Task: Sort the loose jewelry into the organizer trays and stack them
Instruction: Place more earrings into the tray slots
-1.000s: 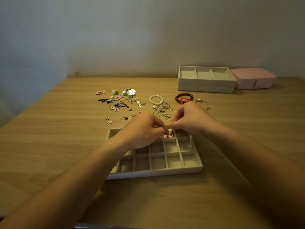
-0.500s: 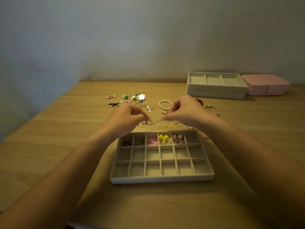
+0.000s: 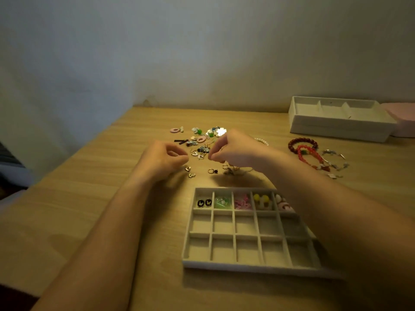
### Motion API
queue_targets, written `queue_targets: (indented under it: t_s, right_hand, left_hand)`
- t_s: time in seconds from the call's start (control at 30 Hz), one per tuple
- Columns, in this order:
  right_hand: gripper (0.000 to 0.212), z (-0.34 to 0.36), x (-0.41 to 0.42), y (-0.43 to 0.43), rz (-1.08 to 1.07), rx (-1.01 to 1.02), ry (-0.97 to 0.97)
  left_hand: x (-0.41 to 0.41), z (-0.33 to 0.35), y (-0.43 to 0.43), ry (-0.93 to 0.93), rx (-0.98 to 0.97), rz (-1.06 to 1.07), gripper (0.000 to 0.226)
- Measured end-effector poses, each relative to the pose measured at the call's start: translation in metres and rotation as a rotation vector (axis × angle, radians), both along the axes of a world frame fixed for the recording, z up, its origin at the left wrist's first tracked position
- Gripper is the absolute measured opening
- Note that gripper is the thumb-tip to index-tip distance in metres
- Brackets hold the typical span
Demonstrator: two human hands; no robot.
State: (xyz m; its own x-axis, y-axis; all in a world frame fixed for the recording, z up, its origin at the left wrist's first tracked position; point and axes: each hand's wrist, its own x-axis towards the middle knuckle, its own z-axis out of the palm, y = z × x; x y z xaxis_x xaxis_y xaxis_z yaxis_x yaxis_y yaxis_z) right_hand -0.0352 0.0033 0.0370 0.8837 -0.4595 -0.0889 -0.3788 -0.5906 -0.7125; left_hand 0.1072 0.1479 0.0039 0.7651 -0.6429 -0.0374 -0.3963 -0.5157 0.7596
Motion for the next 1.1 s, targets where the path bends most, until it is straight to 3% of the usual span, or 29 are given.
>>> queue_targets:
  t_s: [0.23, 0.33, 0.43, 0.57, 0.77, 0.93, 1.1]
  right_hand:
    - [0.019, -0.001, 0.017, 0.009, 0.021, -0.029, 0.004]
    - [0.016, 0.003, 0.01, 0.007, -0.022, 0.005, -0.036]
    - [0.016, 0.008, -0.007, 0.006, -0.035, 0.049, -0.091]
    - [0.015, 0.013, -0.04, 0.009, 0.002, 0.117, -0.254]
    - [0.014, 0.017, -0.09, 0.009, -0.024, 0.08, -0.432]
    - [0.012, 0.017, -0.132, 0.002, -0.117, 0.097, -0.539]
    - [0.013, 0.016, -0.162, -0.004, -0.176, 0.2, -0.601]
  left_hand:
    - [0.0, -0.007, 0.001, -0.222, 0.137, -0.07, 0.004]
    - [-0.004, -0.004, 0.002, -0.219, 0.079, -0.074, 0.004]
    - [-0.019, 0.007, 0.004, -0.063, -0.141, -0.082, 0.002]
    - [-0.05, 0.026, 0.003, 0.176, -0.419, -0.241, 0.006]
    - [-0.087, 0.047, -0.01, 0.376, -0.435, -0.429, 0.009]
    - [-0.115, 0.054, -0.031, 0.699, -0.429, -0.548, 0.025]
    - [-0.141, 0.058, -0.05, 0.8, -0.453, -0.556, 0.029]
